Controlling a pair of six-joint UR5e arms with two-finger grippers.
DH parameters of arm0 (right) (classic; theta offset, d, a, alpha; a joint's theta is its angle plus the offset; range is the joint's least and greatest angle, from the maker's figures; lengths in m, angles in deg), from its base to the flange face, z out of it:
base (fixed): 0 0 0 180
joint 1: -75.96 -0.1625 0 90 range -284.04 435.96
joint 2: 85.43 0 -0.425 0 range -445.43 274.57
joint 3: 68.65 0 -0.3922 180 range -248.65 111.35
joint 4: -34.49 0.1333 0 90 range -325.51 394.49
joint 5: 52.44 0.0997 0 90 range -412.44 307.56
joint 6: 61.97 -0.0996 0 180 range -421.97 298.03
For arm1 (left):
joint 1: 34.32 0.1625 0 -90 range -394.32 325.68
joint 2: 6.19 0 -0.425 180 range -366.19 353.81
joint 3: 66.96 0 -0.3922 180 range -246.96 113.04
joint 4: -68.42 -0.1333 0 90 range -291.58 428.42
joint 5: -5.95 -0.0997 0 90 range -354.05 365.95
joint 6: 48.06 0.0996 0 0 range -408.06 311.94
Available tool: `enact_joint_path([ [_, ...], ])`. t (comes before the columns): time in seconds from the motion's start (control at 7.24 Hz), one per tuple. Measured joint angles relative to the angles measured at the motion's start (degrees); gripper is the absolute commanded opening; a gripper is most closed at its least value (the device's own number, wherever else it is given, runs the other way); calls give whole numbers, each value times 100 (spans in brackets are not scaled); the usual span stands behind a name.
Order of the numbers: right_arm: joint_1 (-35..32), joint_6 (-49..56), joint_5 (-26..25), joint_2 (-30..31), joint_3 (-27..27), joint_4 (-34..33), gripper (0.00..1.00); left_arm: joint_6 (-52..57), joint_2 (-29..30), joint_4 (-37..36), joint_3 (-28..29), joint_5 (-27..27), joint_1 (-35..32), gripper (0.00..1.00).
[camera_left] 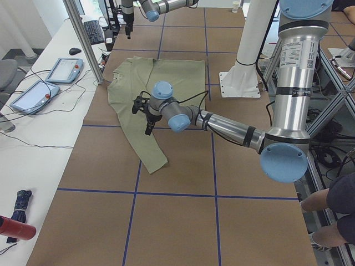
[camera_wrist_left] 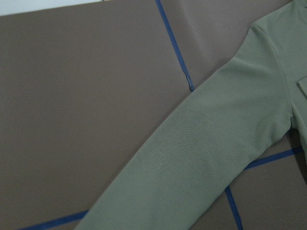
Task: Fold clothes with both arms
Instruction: 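Release the sleeve and raise the right gripper while the left gripper grasps the other cuff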
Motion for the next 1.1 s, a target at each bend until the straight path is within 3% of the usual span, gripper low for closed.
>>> enact_joint_path([
  [0.28, -305, 468, 292, 531, -382, 16, 100, -92, -380, 308, 123, -589, 540, 100],
  [0.69, -356, 545, 301, 657, -472, 48, 100, 440, -626, 1571, 1184, -872, 892, 96],
  [1.1, -359, 515, 304, 698, -565, 54, 100, 654, -739, 2120, 1586, -850, 899, 57],
])
